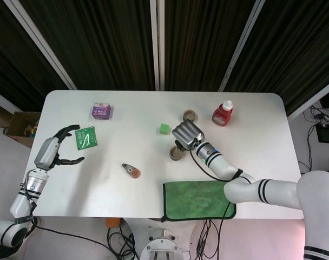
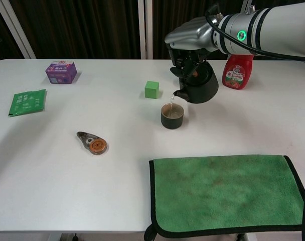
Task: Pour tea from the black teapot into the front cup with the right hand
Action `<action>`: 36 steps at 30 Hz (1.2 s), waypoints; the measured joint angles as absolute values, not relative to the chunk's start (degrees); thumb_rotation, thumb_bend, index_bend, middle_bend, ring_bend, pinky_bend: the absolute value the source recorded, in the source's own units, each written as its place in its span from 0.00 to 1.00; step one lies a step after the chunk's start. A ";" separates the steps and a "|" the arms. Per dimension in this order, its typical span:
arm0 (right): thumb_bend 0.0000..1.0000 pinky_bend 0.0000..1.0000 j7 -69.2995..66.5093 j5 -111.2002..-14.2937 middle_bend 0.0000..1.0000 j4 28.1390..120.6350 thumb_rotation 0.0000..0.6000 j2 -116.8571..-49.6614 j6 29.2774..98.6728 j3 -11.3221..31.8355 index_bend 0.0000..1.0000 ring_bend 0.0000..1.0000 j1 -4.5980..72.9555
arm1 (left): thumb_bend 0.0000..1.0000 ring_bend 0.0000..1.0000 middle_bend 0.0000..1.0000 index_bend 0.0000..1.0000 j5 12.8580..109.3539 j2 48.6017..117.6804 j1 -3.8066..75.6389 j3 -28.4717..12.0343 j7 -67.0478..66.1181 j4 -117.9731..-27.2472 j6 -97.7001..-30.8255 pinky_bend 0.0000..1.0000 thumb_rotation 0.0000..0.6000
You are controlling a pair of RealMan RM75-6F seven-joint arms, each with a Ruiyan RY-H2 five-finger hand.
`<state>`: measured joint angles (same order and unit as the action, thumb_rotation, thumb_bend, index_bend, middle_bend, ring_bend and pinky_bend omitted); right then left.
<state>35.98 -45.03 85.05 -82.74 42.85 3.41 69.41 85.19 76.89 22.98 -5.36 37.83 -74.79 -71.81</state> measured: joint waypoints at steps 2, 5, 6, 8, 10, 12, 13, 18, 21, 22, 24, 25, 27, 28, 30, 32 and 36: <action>0.66 0.69 36.13 -44.99 1.00 84.98 0.93 -82.77 42.85 3.36 1.00 0.92 69.46 | 0.12 0.17 0.18 0.17 85.19 76.91 22.97 -5.33 37.91 -74.72 -71.79 0.27 1.00; 0.66 0.69 36.28 -44.86 1.00 84.85 0.93 -82.85 42.84 3.33 1.00 0.92 69.57 | 0.12 0.17 0.18 0.17 85.22 76.93 22.96 -5.30 37.97 -74.65 -71.78 0.27 1.00; 0.66 0.69 36.29 -44.85 1.00 84.82 0.93 -82.88 42.85 3.33 1.00 0.92 69.58 | 0.12 0.17 0.18 0.17 85.22 76.93 22.96 -5.30 37.99 -74.64 -71.78 0.27 1.00; 0.66 0.69 36.30 -44.80 1.00 84.71 0.93 -83.01 42.83 3.32 1.00 0.92 69.60 | 0.12 0.17 0.18 0.17 85.21 76.96 22.95 -5.30 38.06 -74.58 -71.80 0.27 1.00; 0.66 0.69 36.37 -44.78 1.00 84.54 0.93 -83.15 42.80 3.27 1.00 0.92 69.65 | 0.12 0.17 0.18 0.17 85.21 76.95 22.97 -5.30 38.14 -74.50 -71.75 0.27 1.00; 0.67 0.69 36.47 -44.79 1.00 84.37 0.93 -83.27 42.83 3.24 1.00 0.92 69.68 | 0.12 0.17 0.18 0.17 85.23 76.93 22.98 -5.29 38.15 -74.48 -71.75 0.27 1.00; 0.67 0.69 36.54 -44.82 1.00 84.26 0.93 -83.35 42.90 3.22 1.00 0.92 69.70 | 0.12 0.17 0.18 0.17 85.23 76.92 22.98 -5.30 38.18 -74.48 -71.76 0.27 1.00; 0.67 0.69 36.64 -44.75 1.00 84.16 0.93 -83.48 43.00 3.24 1.00 0.92 69.73 | 0.12 0.17 0.18 0.17 85.23 76.89 22.93 -5.30 38.31 -74.44 -71.84 0.27 1.00; 0.67 0.69 36.69 -44.62 1.00 84.10 0.93 -83.53 43.00 3.18 1.00 0.92 69.70 | 0.12 0.17 0.18 0.17 85.26 76.92 22.91 -5.24 38.36 -74.35 -71.81 0.27 1.00; 0.67 0.69 36.75 -44.56 1.00 84.07 0.93 -83.55 43.01 3.12 1.00 0.92 69.69 | 0.12 0.17 0.18 0.17 85.28 76.94 22.90 -5.21 38.36 -74.30 -71.81 0.27 1.00; 0.67 0.69 36.75 -44.54 1.00 84.03 0.93 -83.61 43.06 3.10 1.00 0.92 69.65 | 0.12 0.17 0.18 0.17 85.29 76.96 22.88 -5.19 38.38 -74.25 -71.83 0.27 1.00; 0.67 0.69 36.69 -44.53 1.00 84.01 0.93 -83.63 43.08 3.12 1.00 0.92 69.61 | 0.12 0.17 0.18 0.17 85.30 76.97 22.87 -5.19 38.38 -74.23 -71.86 0.27 1.00; 0.67 0.69 36.53 -44.60 1.00 84.00 0.93 -83.66 43.13 3.18 1.00 0.92 69.55 | 0.12 0.17 0.18 0.17 85.29 76.98 22.86 -5.23 38.37 -74.21 -71.94 0.27 1.00; 0.67 0.69 36.34 -44.64 1.00 83.99 0.93 -83.68 43.14 3.23 1.00 0.92 69.48 | 0.12 0.17 0.18 0.17 85.29 76.99 22.86 -5.25 38.37 -74.21 -71.96 0.27 1.00; 0.67 0.69 35.95 -44.68 1.00 83.95 0.93 -83.69 43.11 3.35 1.00 0.92 69.36 | 0.12 0.17 0.18 0.17 85.28 76.99 22.87 -5.25 38.38 -74.20 -71.92 0.27 1.00; 0.67 0.69 35.43 -44.75 1.00 83.79 0.93 -83.69 42.99 3.46 1.00 0.92 69.18 | 0.12 0.17 0.18 0.17 85.26 77.02 22.91 -5.25 38.35 -74.19 -71.84 0.27 1.00; 0.66 0.69 34.35 -44.89 1.00 83.56 0.93 -83.64 42.76 3.70 1.00 0.92 68.80 | 0.12 0.17 0.18 0.17 85.23 77.08 22.95 -5.20 38.28 -74.11 -71.68 0.27 1.00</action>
